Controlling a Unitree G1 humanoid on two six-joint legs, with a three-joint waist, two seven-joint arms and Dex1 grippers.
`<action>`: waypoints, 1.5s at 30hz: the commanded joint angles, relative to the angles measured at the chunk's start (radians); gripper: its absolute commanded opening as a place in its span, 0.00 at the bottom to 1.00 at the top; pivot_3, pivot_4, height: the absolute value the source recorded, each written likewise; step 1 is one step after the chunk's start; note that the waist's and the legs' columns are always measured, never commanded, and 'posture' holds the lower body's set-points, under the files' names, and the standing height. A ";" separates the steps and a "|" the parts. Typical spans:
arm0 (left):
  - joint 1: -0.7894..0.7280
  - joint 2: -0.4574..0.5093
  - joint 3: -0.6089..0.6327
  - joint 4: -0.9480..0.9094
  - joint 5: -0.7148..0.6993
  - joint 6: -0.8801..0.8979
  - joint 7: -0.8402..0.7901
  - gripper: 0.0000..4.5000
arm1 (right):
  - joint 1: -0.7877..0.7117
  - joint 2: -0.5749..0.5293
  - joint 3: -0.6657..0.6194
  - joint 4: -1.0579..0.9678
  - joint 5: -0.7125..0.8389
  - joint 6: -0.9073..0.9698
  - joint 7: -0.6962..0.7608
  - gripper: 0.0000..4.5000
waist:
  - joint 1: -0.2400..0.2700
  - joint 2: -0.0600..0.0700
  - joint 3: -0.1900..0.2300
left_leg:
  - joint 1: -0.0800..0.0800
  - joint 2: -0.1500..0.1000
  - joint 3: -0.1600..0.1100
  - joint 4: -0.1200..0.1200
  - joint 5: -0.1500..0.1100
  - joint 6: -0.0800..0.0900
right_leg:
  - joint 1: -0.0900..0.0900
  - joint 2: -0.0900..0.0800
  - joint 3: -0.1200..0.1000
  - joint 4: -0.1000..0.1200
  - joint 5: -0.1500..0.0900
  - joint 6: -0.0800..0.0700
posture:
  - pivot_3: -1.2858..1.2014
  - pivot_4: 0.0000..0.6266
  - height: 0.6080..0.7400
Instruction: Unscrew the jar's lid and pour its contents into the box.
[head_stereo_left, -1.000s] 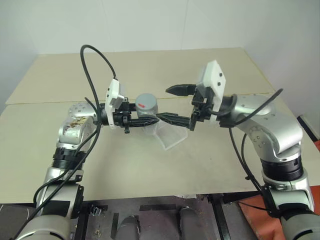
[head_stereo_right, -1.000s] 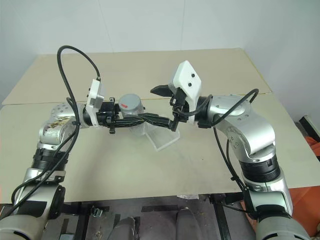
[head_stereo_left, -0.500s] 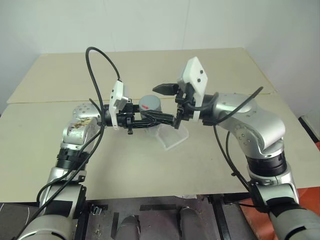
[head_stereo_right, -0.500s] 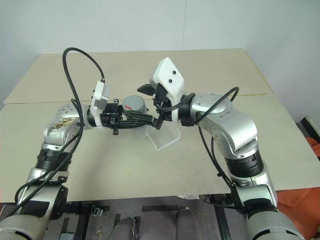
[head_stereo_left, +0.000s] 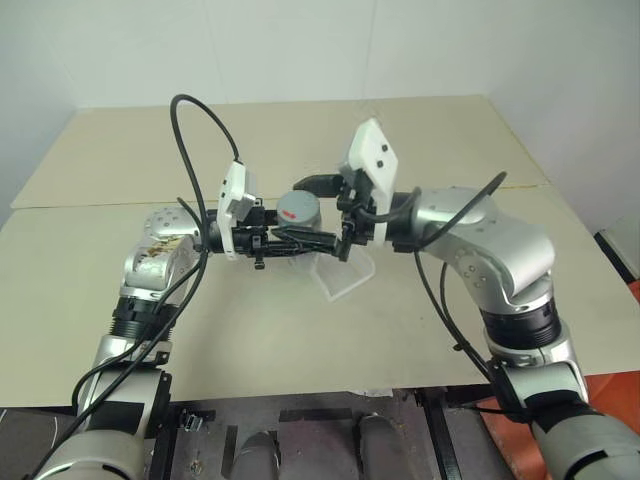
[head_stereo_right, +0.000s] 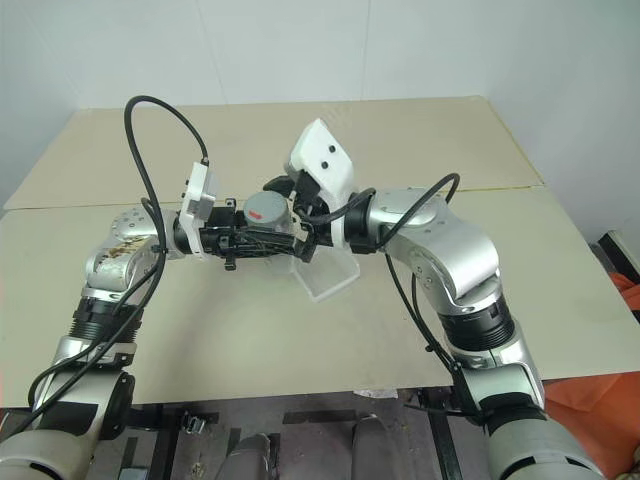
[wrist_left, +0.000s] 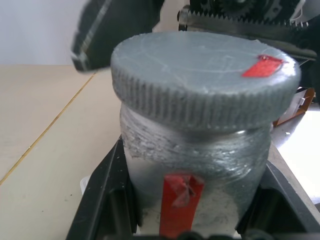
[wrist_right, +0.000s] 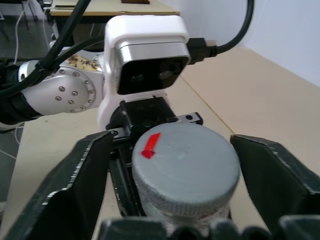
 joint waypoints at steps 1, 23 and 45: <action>-0.003 0.011 0.013 -0.038 -0.004 -0.019 0.004 0.43 | -0.036 0.006 -0.022 -0.014 0.007 0.002 0.001 0.72 | 0.001 0.000 0.000 | 0.000 0.000 0.000 0.000 0.000 0.000 | 0.000 0.000 0.000 0.000 0.000 0.000 | 0.52 0.24 1.00; 0.061 0.064 0.086 -0.061 -0.001 -0.016 0.086 0.43 | 0.251 -0.179 -0.347 -0.078 0.024 0.023 -0.163 0.61 | 0.023 0.000 0.000 | 0.000 0.000 0.000 0.000 0.000 0.000 | 0.000 0.000 0.000 -0.001 0.000 0.000 | 0.52 0.24 1.00; 0.013 0.011 0.011 0.019 0.231 -0.258 0.328 0.43 | 0.539 -0.200 -0.344 -0.097 -0.152 0.044 -0.263 0.99 | 0.032 0.000 0.000 | 0.001 0.000 0.001 0.000 0.000 0.000 | 0.002 0.000 0.000 -0.002 0.001 0.000 | 0.52 0.24 1.00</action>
